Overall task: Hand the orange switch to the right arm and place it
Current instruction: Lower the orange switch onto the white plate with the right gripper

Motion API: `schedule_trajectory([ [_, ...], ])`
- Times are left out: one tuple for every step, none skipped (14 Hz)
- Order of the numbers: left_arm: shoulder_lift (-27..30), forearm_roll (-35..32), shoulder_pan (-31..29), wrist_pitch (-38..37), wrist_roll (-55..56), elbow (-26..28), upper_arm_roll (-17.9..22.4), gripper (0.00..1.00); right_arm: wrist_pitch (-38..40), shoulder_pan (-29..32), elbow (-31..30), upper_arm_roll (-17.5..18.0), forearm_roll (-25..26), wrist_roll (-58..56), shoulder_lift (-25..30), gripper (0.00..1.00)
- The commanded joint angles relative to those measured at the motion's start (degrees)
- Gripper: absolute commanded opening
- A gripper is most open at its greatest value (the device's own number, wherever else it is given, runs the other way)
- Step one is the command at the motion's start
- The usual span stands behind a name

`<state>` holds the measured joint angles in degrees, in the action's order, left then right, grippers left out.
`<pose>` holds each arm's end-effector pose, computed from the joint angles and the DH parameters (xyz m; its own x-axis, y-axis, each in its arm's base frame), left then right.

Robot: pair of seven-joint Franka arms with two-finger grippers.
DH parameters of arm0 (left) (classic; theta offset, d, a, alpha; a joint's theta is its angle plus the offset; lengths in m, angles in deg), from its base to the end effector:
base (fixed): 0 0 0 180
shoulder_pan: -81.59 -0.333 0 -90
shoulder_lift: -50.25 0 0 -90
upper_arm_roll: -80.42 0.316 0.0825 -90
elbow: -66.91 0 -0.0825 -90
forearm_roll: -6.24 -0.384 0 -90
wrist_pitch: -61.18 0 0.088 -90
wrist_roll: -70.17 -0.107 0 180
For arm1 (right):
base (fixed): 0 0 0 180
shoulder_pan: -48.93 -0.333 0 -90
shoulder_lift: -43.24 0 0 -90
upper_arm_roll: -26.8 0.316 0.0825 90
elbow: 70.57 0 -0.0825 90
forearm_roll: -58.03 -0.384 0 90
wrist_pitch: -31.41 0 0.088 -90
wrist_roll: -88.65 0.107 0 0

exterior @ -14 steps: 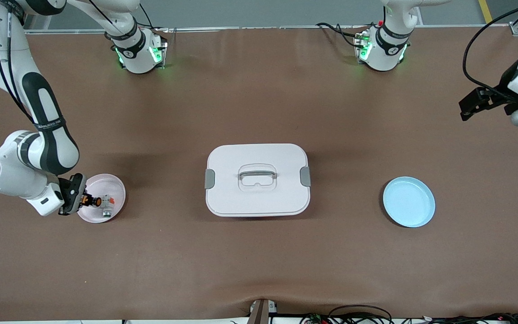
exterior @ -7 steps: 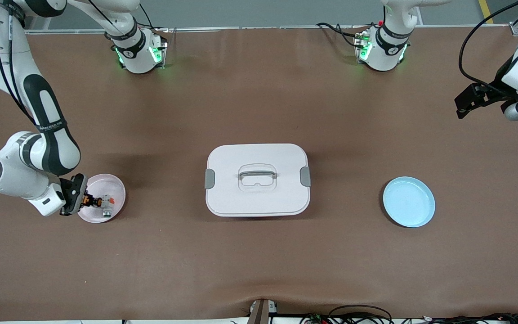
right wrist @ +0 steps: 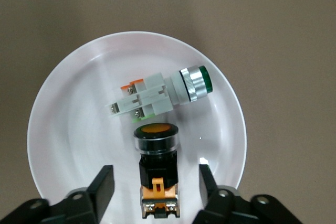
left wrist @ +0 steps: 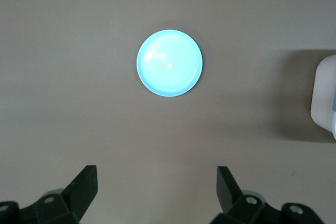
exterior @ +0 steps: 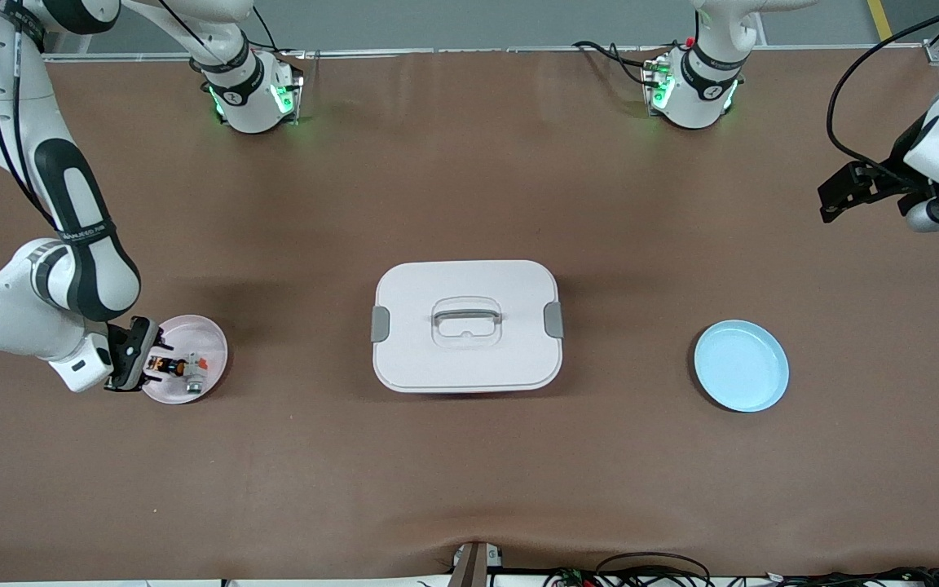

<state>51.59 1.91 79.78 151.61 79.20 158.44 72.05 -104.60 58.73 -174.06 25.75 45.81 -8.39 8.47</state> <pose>0.5451 -0.0556 0.6256 0.9990 0.0421 0.0163 0.0432 -0.9961 -0.0773 0.6381 -0.1191 0.2038 0.2183 0.9664 0.1357 0.9759 -0.2160 -0.0321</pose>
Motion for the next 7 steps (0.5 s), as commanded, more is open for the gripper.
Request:
schedule_trajectory([
  [0.0, 1.2, -0.2, 0.0, -1.4, -0.8, 0.3, 1.0, 0.7, 1.1, 1.3, 0.8, -0.8, -1.1, -0.6, 1.0],
  [0.0, 1.2, -0.2, 0.1, -1.3, -0.8, 0.3, 1.0, 0.7, 1.1, 1.4, 0.8, -0.8, -1.1, -0.5, 1.0],
  [0.0, 1.2, -0.2, 0.1, -1.3, -0.8, 0.3, 1.0, 0.7, 1.1, 1.5, 0.8, -0.8, -1.0, -0.4, 1.0],
  [0.0, 1.2, -0.2, 0.1, -1.3, -0.9, 0.3, 1.0, 1.4, 1.0, 1.9, 0.7, -0.8, -1.0, -0.2, 1.0],
  [0.2, 1.2, -0.2, 0.1, -1.3, -0.9, 0.3, 1.0, 3.3, 1.1, 3.0, 0.7, -0.8, -0.8, -0.2, 1.0],
  [0.3, 1.2, -0.1, -0.1, -1.3, -0.8, 0.2, 1.0, 5.7, 1.1, 4.7, 0.6, -0.8, -0.3, -0.2, 1.0],
  [0.4, 1.2, -0.1, -0.3, -1.4, -0.8, 0.2, 1.0, 8.6, 1.2, 6.3, 0.4, -0.7, 1.2, -0.1, 1.0],
])
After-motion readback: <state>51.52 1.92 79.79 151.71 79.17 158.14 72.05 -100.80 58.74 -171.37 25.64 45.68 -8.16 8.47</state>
